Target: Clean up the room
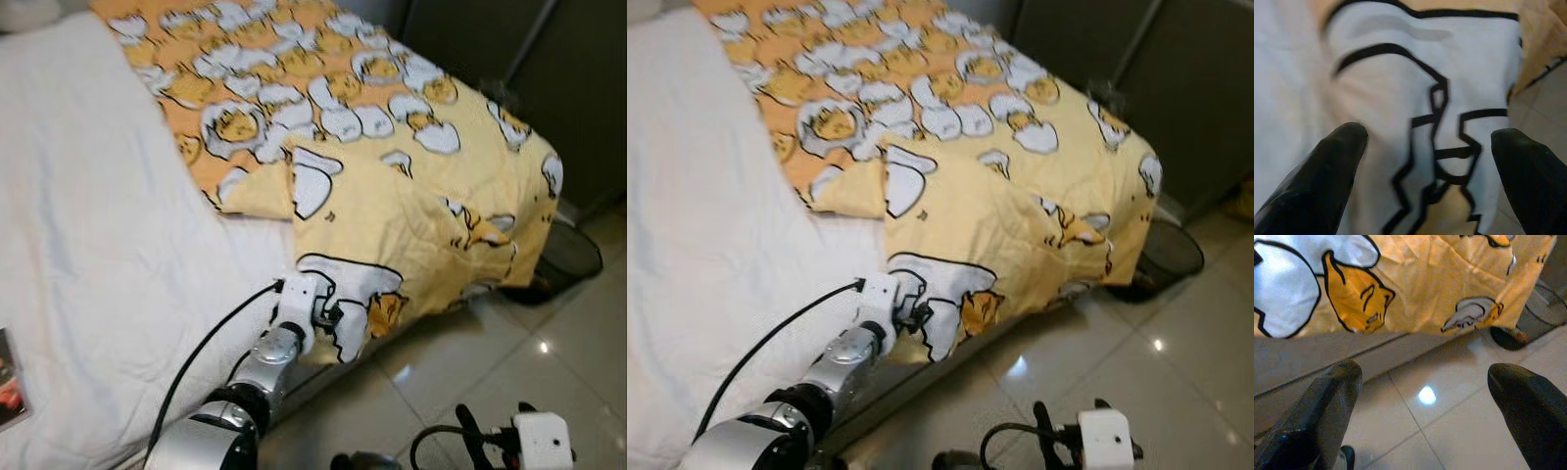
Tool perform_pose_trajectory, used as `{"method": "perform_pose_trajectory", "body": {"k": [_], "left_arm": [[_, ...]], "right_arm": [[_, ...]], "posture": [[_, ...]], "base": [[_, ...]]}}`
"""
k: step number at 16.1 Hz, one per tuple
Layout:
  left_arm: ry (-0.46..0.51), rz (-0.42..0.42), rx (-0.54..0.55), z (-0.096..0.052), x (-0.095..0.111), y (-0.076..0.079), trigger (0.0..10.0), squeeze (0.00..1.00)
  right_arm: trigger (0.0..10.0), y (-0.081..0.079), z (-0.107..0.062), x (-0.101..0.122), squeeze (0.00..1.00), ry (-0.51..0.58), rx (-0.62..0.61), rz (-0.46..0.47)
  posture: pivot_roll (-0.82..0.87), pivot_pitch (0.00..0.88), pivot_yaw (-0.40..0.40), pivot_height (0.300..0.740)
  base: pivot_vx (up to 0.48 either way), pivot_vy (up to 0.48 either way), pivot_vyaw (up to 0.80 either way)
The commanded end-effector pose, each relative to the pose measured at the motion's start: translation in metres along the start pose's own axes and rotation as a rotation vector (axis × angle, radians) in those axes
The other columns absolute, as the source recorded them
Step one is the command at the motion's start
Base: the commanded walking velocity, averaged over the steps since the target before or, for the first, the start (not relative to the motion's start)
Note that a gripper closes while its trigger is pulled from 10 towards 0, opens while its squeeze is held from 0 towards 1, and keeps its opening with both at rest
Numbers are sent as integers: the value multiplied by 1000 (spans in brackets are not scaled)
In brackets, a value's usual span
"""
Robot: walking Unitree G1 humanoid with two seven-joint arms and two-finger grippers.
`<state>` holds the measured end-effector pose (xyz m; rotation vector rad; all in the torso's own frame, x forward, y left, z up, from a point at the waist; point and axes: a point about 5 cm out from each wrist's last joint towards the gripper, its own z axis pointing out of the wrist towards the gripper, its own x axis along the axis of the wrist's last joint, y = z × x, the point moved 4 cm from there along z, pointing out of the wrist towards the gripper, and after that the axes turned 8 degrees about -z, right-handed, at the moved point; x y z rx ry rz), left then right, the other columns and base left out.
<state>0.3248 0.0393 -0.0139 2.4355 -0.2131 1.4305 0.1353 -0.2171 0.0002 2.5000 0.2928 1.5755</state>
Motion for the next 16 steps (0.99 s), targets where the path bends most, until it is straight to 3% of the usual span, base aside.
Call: {"method": "perform_pose_trajectory", "body": {"k": [1,4,6,7,8,12,16], "left_arm": [[-8,13,-19,3,4,9,10000,0],[-20,15,-9,5,6,10,10000,0],[-65,-9,44,5,1,3,10000,0],[-94,18,64,4,-3,-2,10000,0],[-106,64,71,3,-4,-5,0,0],[-132,168,101,4,-1,-13,0,0],[-141,193,84,3,-6,-11,0,0]], "right_arm": [[10000,5,-4,0,0,-13,-14,-3],[10000,3,-9,2,0,-21,-13,-2],[10000,4,-11,3,0,-28,-14,-5],[10000,5,-11,2,0,-35,-16,-10],[10000,8,-10,1,0,-42,-23,-13],[10000,18,-10,7,0,-35,-51,-26],[10000,12,-5,6,0,-35,-64,-4]], "posture": [[-224,171,-65,740],[-236,185,-55,740],[-247,189,-57,740],[-255,188,-56,740],[-260,190,-57,740],[-287,171,-48,740],[-277,157,-33,740]], "base": [[0,0,0],[0,0,0],[0,0,0],[0,0,0],[0,0,0],[0,0,0],[0,0,0]]}}
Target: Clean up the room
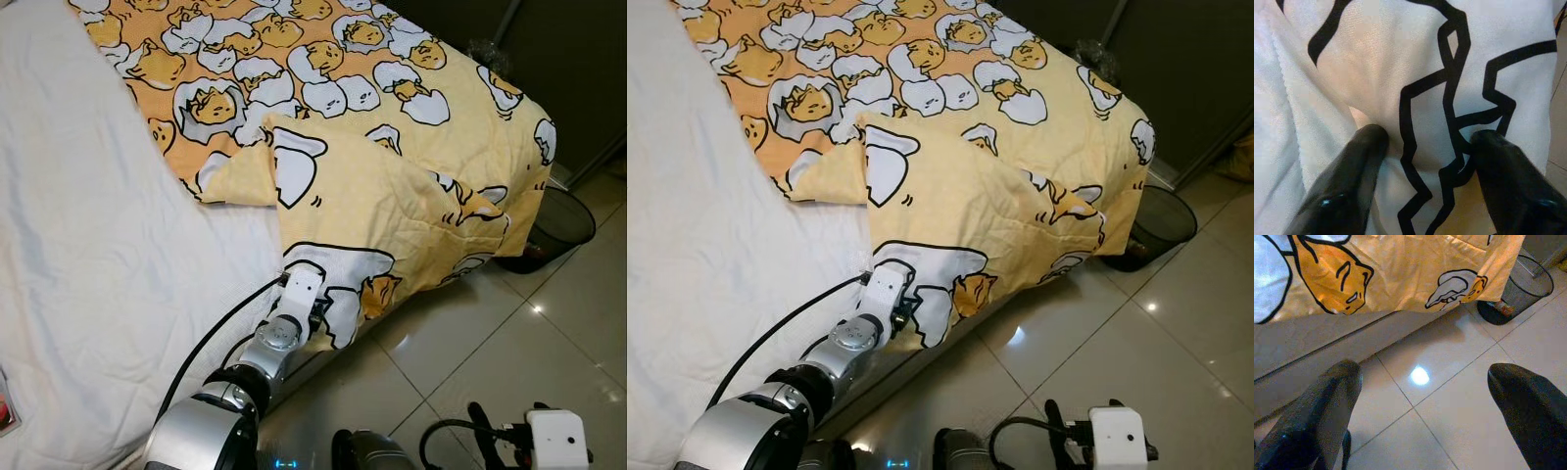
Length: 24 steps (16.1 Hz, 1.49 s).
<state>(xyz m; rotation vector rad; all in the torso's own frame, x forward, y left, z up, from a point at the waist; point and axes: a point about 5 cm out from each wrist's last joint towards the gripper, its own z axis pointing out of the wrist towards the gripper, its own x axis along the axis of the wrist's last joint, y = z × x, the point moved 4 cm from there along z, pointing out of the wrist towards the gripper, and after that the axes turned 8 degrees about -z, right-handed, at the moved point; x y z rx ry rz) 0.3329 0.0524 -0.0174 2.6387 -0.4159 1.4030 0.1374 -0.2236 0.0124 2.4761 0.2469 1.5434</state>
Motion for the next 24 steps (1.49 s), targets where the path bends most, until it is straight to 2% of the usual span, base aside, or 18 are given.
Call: {"method": "perform_pose_trajectory", "body": {"k": [1,4,6,11,14,16,19,20,22,24], "left_arm": [[-13,-11,-49,-1,-5,11,0,0],[5,2,-82,0,0,17,0,0],[-16,11,-118,-2,-6,24,0,0],[-61,7,-144,-5,-24,25,0,0],[-42,-17,-139,-3,-15,26,0,0],[-28,-30,-130,-3,-11,26,0,0],[-2,-42,-148,-3,-8,26,0,0],[10,-21,-182,-6,-14,28,0,0],[0,23,-296,-15,-38,40,0,0],[-15,62,-381,-25,-58,46,0,0]], "right_arm": [[10000,2,0,-3,0,-15,-14,0],[10000,1,7,0,0,-8,-18,-1],[10000,1,12,-1,0,-7,-26,5],[10000,0,16,-1,0,-9,-17,-1],[10000,12,17,8,0,12,-25,-28],[10000,17,18,1,0,-7,-39,-37],[10000,12,21,1,0,-4,-20,-37],[10000,7,27,2,0,2,-12,-30],[10000,0,41,5,0,22,-6,-17],[10000,-3,53,6,0,31,-14,-5]], "posture": [[-273,157,-31,740],[-260,152,-26,740],[-253,132,-20,740],[-250,126,-26,740],[-275,144,-50,740],[-274,133,-57,740],[-265,120,-55,740],[-232,80,-39,740],[-181,18,-8,740],[-162,0,2,740]], "base": [[0,0,0],[0,0,0],[0,0,0],[0,0,0],[0,0,0],[0,0,0],[0,0,0],[0,0,0],[0,0,0],[0,0,0]]}}
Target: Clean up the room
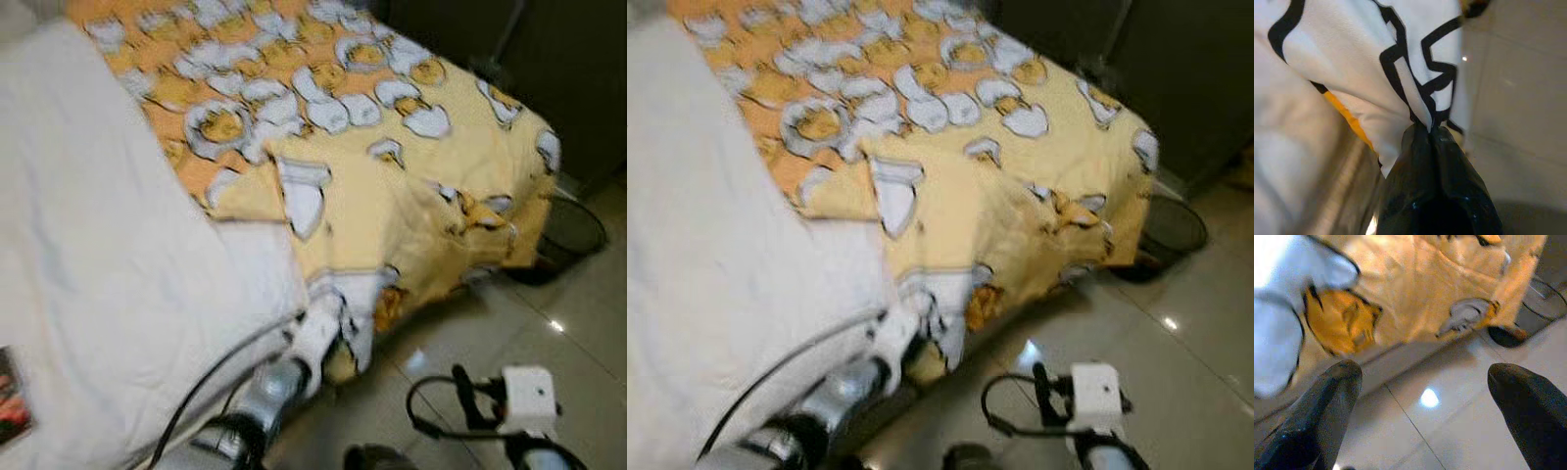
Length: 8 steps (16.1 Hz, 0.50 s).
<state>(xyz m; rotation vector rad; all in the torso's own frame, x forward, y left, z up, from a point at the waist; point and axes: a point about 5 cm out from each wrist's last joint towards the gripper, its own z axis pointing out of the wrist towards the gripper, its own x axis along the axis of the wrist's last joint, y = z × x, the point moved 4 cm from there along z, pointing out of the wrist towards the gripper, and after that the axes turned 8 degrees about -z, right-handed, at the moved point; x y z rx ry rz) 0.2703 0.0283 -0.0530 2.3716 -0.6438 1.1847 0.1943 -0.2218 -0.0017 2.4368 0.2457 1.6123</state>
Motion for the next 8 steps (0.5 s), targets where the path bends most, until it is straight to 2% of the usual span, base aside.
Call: {"method": "perform_pose_trajectory", "body": {"k": [1,2,3,4,6,8], "left_arm": [[3,35,-78,-6,-8,5,0,0],[32,31,-99,-9,-6,2,0,0],[47,35,-84,-9,-1,-2,7843,0],[66,43,-31,-9,9,-15,10000,0],[89,62,-40,-9,16,-17,10000,0],[111,69,-71,-12,19,-17,10000,0]], "right_arm": [[10000,0,9,-3,0,-7,-24,9],[10000,-3,20,3,0,13,-28,23],[10000,-3,24,5,0,21,-29,26],[10000,-4,36,7,0,27,-33,36],[10000,-9,41,11,0,42,-14,39],[10000,-19,40,17,0,83,80,63]], "posture": [[-123,0,18,740],[-107,0,23,740],[-92,0,26,740],[-73,0,25,740],[-62,0,21,740],[-64,0,19,740]], "base": [[0,0,0],[0,0,0],[0,0,0],[0,0,0],[0,0,0],[0,0,0]]}}
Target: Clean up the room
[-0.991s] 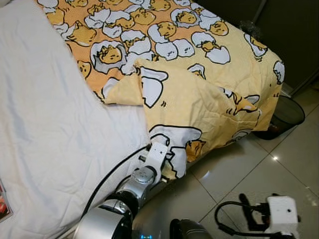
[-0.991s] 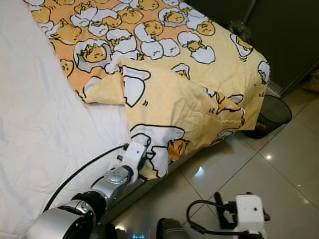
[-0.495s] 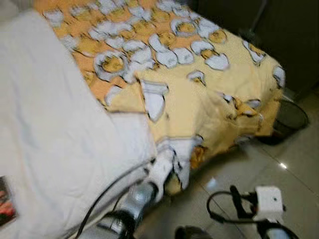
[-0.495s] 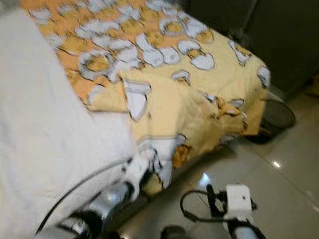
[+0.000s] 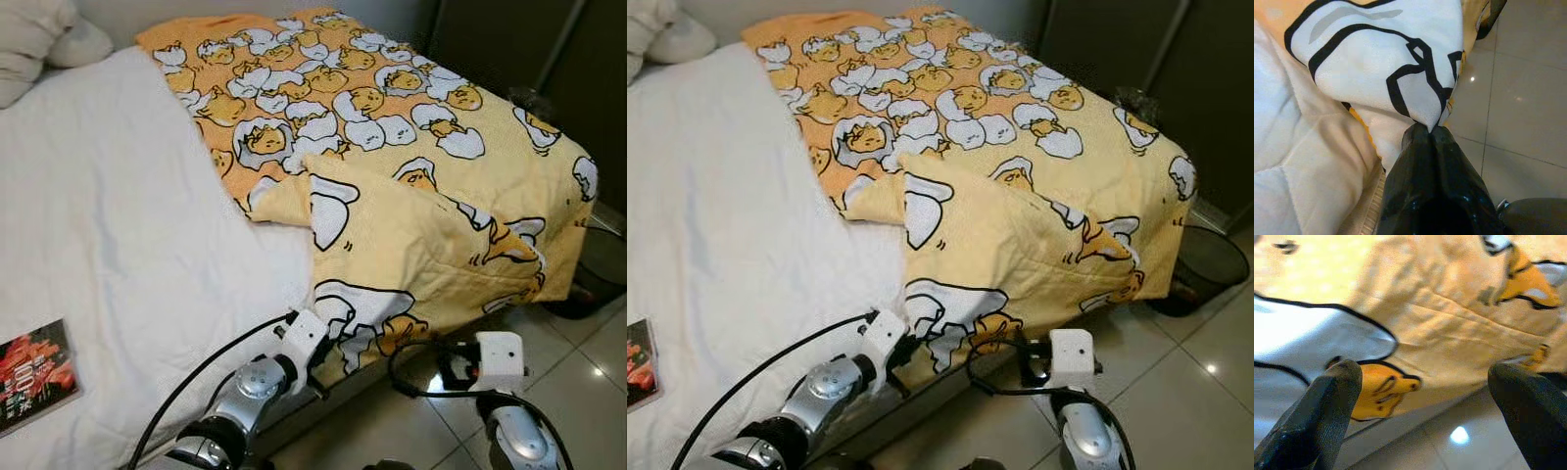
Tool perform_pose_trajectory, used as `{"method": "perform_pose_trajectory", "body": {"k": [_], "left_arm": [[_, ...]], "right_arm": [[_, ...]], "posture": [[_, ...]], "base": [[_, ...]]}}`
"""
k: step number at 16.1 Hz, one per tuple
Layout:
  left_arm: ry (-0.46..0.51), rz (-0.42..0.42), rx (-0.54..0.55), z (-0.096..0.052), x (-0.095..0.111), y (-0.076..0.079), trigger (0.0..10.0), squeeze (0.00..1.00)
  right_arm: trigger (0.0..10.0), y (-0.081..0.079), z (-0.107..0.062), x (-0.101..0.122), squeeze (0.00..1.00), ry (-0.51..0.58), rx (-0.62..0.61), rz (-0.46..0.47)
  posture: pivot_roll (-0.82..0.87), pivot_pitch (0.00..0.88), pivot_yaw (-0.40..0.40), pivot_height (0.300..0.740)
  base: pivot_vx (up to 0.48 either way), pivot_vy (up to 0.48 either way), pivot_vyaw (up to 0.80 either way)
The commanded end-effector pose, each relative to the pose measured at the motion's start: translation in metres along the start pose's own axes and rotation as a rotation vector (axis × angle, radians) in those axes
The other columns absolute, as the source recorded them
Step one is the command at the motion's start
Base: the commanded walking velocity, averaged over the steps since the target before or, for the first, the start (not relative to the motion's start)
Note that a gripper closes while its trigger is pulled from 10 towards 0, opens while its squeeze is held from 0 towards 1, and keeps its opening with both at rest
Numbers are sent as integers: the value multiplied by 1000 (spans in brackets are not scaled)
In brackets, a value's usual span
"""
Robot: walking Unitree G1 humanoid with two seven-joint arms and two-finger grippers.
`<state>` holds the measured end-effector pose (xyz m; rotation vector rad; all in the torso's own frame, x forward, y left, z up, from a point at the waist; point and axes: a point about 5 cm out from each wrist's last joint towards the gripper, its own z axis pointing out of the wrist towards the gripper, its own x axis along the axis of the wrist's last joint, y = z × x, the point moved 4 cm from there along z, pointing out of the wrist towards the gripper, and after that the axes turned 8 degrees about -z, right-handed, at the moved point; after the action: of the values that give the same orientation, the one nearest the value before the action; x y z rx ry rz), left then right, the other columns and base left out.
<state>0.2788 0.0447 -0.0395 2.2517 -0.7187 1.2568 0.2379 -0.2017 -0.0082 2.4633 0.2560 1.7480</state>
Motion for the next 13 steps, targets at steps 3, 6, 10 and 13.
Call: {"method": "perform_pose_trajectory", "body": {"k": [3,6,10,13], "left_arm": [[20,32,-35,-3,1,1,10000,0],[8,61,-42,-4,-3,3,10000,0],[-5,59,-61,-2,-4,8,10000,0],[-8,39,-102,1,-4,19,10000,0]], "right_arm": [[10000,1,-11,-15,0,-33,58,-40],[10000,-12,-20,-12,0,1,185,-45],[10000,-5,-20,1,0,63,215,-46],[10000,-7,-21,0,0,57,248,-75]], "posture": [[-71,0,12,740],[-76,0,13,740],[-89,0,16,740],[-93,0,18,740]], "base": [[0,0,0],[-405,0,0],[-413,0,0],[-412,0,0]]}}
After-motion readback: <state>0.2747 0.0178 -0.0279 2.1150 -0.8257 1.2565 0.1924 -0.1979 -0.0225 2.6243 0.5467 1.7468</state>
